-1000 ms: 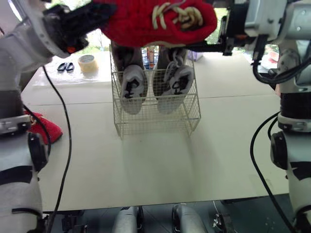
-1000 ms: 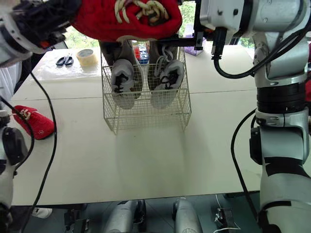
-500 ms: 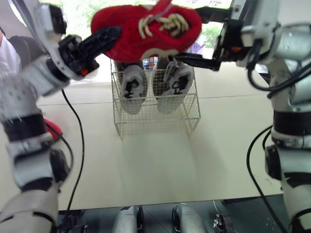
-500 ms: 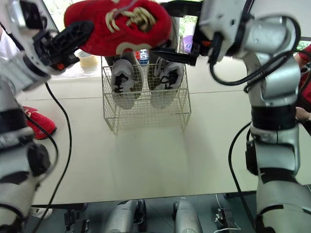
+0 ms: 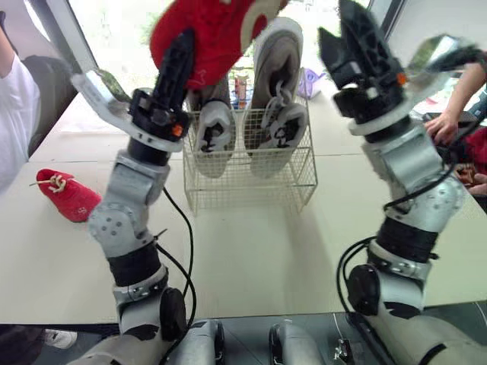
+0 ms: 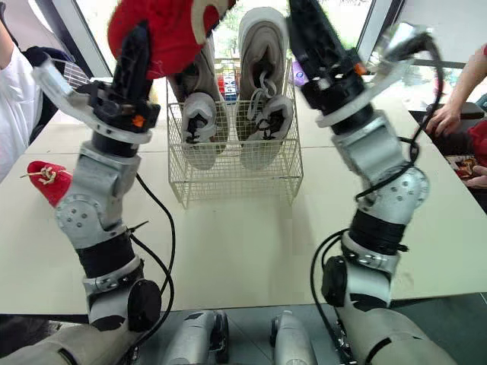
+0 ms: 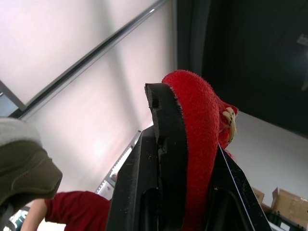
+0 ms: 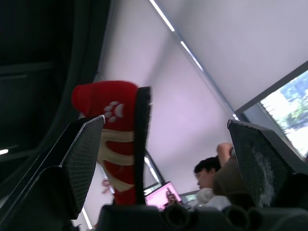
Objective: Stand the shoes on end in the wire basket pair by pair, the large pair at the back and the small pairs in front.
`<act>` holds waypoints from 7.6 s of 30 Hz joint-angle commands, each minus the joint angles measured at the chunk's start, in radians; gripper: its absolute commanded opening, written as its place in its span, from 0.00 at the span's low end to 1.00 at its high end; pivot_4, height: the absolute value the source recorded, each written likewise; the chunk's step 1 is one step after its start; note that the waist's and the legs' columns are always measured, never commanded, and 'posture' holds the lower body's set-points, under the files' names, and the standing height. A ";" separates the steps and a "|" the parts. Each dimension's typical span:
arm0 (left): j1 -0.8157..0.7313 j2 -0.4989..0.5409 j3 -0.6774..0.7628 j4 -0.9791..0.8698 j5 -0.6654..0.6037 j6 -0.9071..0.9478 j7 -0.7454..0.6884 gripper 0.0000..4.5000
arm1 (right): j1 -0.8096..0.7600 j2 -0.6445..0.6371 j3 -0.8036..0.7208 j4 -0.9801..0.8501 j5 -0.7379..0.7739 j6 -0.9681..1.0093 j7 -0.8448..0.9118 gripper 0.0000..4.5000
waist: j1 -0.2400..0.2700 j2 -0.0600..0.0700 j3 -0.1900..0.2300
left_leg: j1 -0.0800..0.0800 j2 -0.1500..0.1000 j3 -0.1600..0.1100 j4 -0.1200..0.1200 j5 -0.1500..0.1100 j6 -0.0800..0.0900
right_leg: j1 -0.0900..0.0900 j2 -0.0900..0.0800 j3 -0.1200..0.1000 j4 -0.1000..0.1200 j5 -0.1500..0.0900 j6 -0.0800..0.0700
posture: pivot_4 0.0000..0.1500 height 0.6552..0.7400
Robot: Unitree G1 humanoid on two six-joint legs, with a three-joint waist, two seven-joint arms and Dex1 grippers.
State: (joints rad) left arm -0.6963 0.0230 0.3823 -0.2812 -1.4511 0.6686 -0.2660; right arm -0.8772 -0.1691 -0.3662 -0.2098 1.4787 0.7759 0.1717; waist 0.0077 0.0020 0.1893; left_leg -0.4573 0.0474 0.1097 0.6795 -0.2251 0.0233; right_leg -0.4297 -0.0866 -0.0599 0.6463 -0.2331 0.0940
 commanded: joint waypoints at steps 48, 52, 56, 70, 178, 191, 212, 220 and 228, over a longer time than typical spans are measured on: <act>0.533 0.704 0.132 -0.370 -0.043 0.112 0.050 0.54 | -0.366 -0.649 0.310 0.341 -0.609 -0.231 0.957 0.31 | -0.023 0.000 0.000 | -0.004 0.002 0.000 -0.014 0.000 -0.001 | -0.005 -0.002 -0.001 -0.017 -0.001 -0.006 | 1.00 0.94; 0.594 0.736 0.116 -0.443 -0.093 0.090 0.103 0.54 | -0.361 -0.635 0.371 0.430 -0.766 -0.349 1.075 0.31 | -0.024 0.000 0.000 | -0.003 0.002 0.001 -0.015 0.000 -0.002 | -0.005 -0.003 -0.001 -0.017 -0.001 -0.007 | 1.00 0.94; 0.687 0.737 0.161 -0.436 -0.129 0.066 0.110 0.54 | -0.344 -0.624 0.367 0.469 -0.822 -0.382 1.128 0.31 | -0.020 0.000 0.001 | -0.004 0.002 0.002 -0.016 0.000 -0.002 | -0.007 -0.003 0.000 -0.017 -0.001 -0.007 | 1.00 0.94; 0.699 0.864 0.212 -0.394 -0.257 0.044 0.129 0.54 | -0.141 -0.542 0.369 0.426 -0.891 -0.385 1.169 0.31 | -0.022 0.000 0.000 | -0.004 0.002 0.003 -0.016 0.001 -0.003 | -0.007 -0.003 0.000 -0.016 0.000 -0.007 | 1.00 0.94; -0.021 0.384 -0.103 -0.339 0.816 -0.088 0.377 0.00 | 0.031 -0.688 0.089 -0.030 -0.181 0.437 0.830 1.00 | 0.004 -0.034 -0.003 | -0.001 0.000 0.021 -0.012 0.000 -0.001 | -0.008 -0.011 0.001 -0.011 0.007 0.003 | 1.00 0.94; 0.303 0.208 -0.408 -0.342 1.239 -0.446 0.342 0.00 | 0.096 -0.841 0.220 0.003 -0.375 0.377 0.990 1.00 | 0.006 -0.033 -0.004 | -0.002 0.001 0.020 -0.010 -0.004 0.006 | -0.007 -0.010 0.001 -0.014 0.007 0.002 | 1.00 0.94; 0.525 0.047 -0.445 -0.043 1.316 -0.735 0.222 0.00 | 0.036 -0.808 0.233 0.072 -0.440 0.351 1.013 1.00 | 0.006 -0.009 -0.025 | 0.012 0.001 0.020 -0.011 -0.008 0.011 | 0.004 -0.012 0.003 -0.018 0.004 -0.002 | 1.00 0.94; 0.389 0.045 -0.452 -0.019 1.393 -0.785 0.216 0.00 | 0.021 -0.779 0.239 0.089 -0.460 0.344 1.017 1.00 | 0.007 -0.006 -0.027 | 0.012 0.000 0.021 -0.011 -0.008 0.011 | 0.004 -0.012 0.003 -0.018 0.004 -0.002 | 1.00 0.94; 0.323 0.017 -0.460 -0.032 1.414 -0.781 0.218 0.00 | 0.058 -0.798 0.225 0.039 -0.445 0.367 1.027 1.00 | 0.005 -0.007 -0.026 | 0.010 0.001 0.021 -0.011 -0.008 0.011 | 0.002 -0.012 0.003 -0.018 0.004 -0.002 | 1.00 0.94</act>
State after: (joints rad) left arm -0.3646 0.0403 -0.0661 -0.2857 -0.0511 -0.0923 -0.0420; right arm -0.8197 -0.9569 -0.1138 -0.1425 1.0167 1.1449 1.1952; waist 0.0126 -0.0050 0.1631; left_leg -0.4476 0.0481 0.1303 0.6683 -0.2328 0.0345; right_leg -0.4275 -0.0989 -0.0567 0.6282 -0.2288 0.0918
